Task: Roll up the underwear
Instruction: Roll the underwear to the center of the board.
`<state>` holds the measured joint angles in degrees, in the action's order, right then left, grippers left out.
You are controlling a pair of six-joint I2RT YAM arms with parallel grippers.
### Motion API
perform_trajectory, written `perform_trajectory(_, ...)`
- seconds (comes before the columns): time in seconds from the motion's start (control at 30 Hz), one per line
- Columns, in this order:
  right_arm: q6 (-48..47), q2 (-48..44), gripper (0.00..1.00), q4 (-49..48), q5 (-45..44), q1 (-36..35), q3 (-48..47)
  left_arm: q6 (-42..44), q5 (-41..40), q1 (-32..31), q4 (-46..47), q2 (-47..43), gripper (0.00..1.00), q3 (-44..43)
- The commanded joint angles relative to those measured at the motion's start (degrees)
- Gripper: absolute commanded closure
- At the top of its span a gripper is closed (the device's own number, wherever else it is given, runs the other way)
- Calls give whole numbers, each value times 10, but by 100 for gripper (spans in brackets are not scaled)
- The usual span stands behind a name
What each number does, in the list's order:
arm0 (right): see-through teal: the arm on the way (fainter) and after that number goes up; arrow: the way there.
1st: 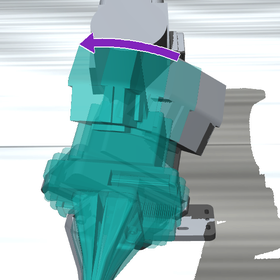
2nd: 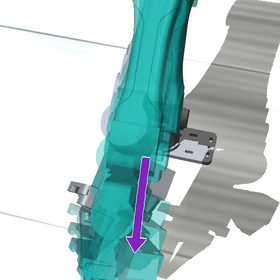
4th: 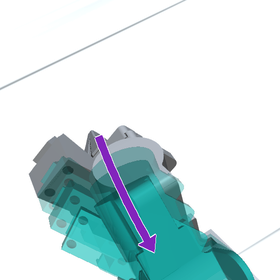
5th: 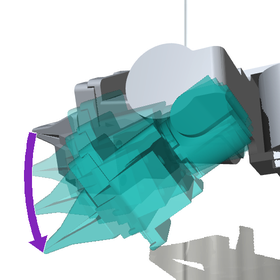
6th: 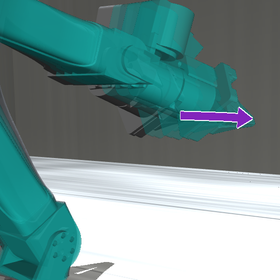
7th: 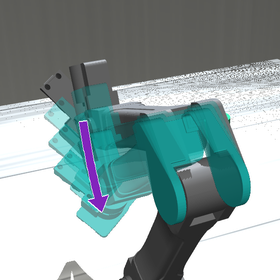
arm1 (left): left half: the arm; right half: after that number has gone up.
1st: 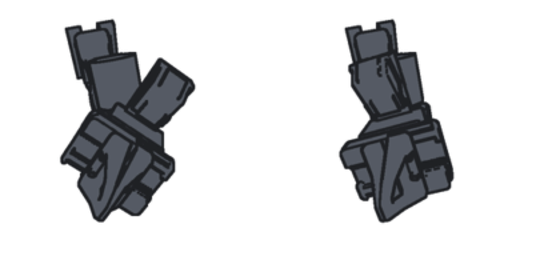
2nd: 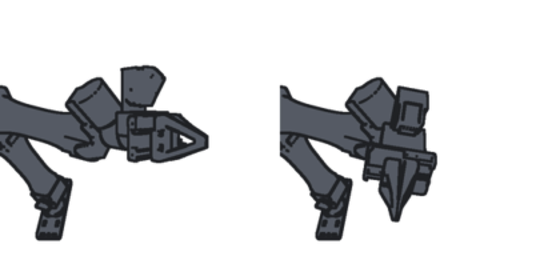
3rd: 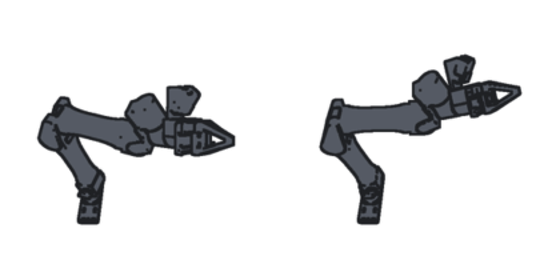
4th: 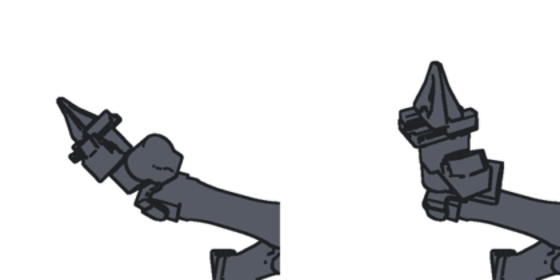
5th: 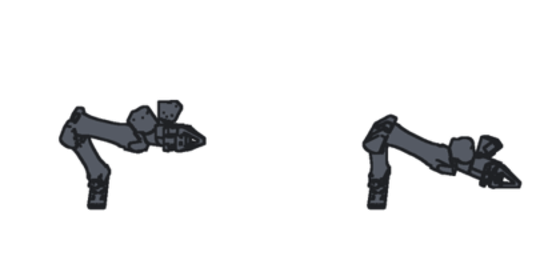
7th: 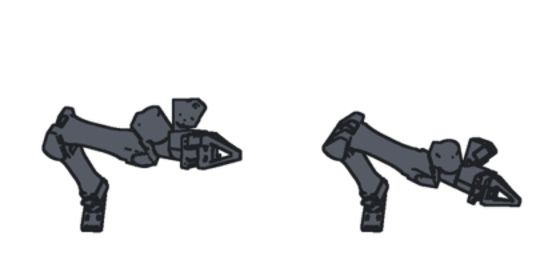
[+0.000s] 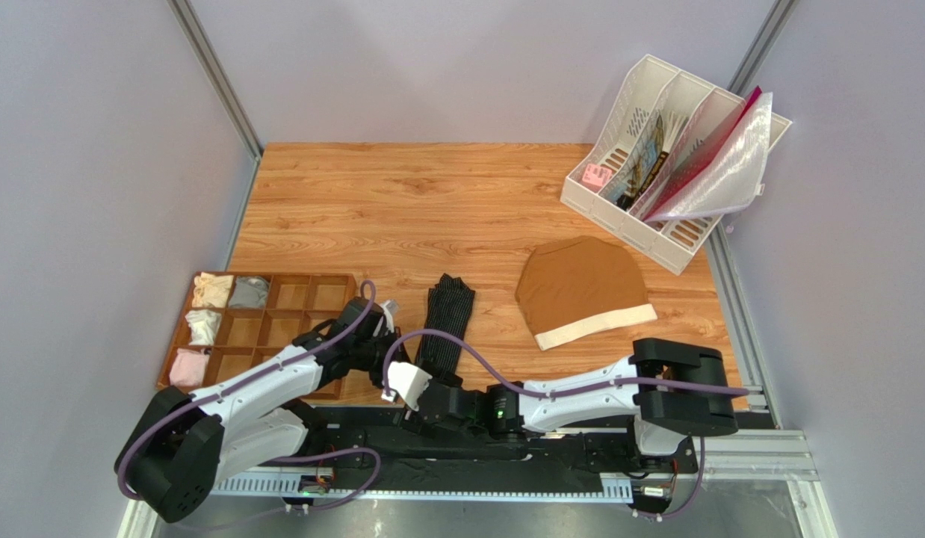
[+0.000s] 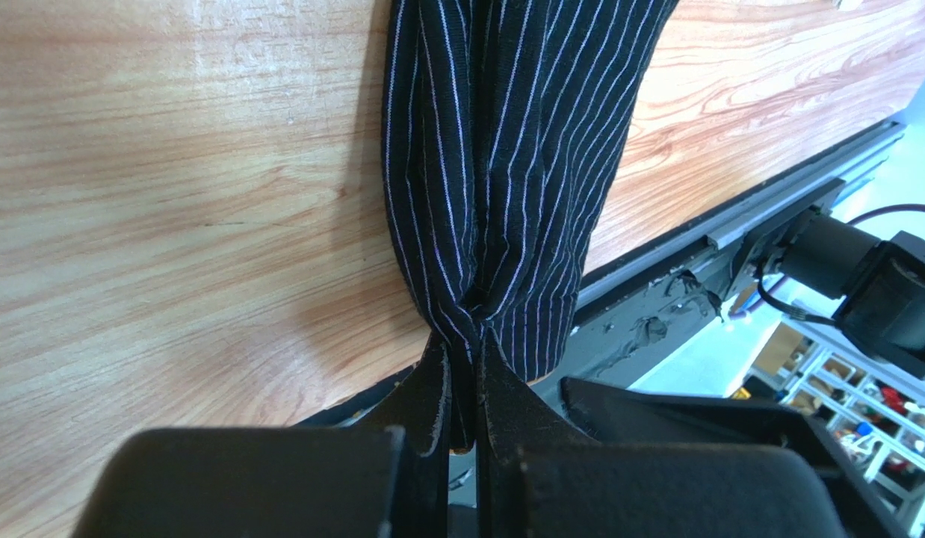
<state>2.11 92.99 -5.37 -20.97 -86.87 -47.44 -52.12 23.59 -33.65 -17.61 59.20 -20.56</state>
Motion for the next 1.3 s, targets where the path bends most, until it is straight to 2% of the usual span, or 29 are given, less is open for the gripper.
perform_trajectory(0.0,-4,35,30,-9,-71,-17,-41,-21,18,3,8,-12,100,3)
perform_trajectory(0.47,16,90,31,24,-151,-37,-44,-23,44,8,6,-5,100,3)
perform_trajectory(0.7,32,113,35,33,-157,-47,-41,-29,57,16,1,-20,100,5)
perform_trajectory(0.83,43,122,45,39,-176,-48,-42,-37,66,17,8,-29,100,16)
perform_trajectory(0.87,48,122,56,40,-180,-48,-43,-37,68,17,8,-30,100,17)
perform_trajectory(0.9,52,121,61,46,-186,-49,-44,-38,69,17,8,-31,100,21)
perform_trajectory(1.23,50,91,73,68,-174,-52,-41,-34,66,17,6,-37,100,32)
perform_trajectory(1.27,50,90,76,71,-173,-53,-42,-34,65,17,6,-37,100,32)
